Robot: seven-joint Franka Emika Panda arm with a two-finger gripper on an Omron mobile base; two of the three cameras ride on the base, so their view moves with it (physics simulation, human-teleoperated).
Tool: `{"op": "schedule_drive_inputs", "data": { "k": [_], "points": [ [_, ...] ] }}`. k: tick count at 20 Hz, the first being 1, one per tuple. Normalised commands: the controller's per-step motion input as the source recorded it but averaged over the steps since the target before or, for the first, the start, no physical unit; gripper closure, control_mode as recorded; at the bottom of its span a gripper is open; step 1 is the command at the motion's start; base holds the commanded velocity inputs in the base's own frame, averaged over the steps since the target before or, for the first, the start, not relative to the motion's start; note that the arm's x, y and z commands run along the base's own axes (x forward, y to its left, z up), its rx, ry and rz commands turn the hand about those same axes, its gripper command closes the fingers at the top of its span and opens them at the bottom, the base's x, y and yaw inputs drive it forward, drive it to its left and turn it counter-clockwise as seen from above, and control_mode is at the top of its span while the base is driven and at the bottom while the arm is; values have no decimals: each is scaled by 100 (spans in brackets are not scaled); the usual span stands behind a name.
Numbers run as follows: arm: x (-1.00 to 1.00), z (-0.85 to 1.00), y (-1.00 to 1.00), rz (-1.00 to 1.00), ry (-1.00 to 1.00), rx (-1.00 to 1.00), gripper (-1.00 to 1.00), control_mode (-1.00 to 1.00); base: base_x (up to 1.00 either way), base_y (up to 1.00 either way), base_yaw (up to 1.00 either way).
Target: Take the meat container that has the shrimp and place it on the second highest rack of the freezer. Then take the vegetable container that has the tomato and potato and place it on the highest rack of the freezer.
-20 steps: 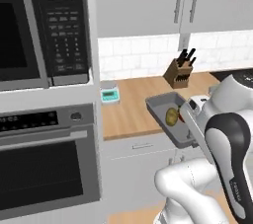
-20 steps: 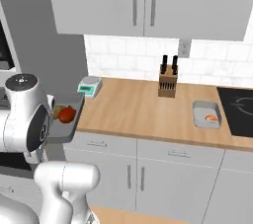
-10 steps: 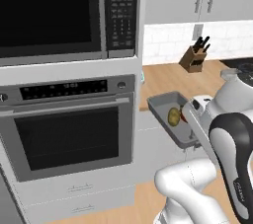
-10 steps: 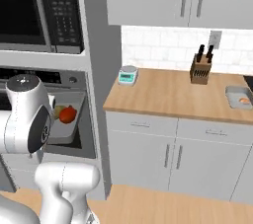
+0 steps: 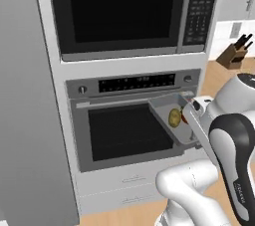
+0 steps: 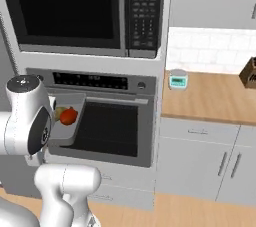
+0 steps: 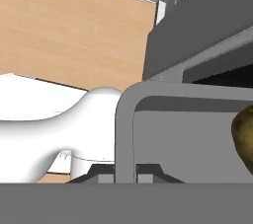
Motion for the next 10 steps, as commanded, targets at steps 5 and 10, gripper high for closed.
{"op": "schedule_drive_inputs", "data": {
  "k": [5,10],
  "points": [
    [0,0,0,0,0,0,100,100,0,100,0],
    [0,0,0,0,0,0,100,100,0,100,0]
  ]
}}
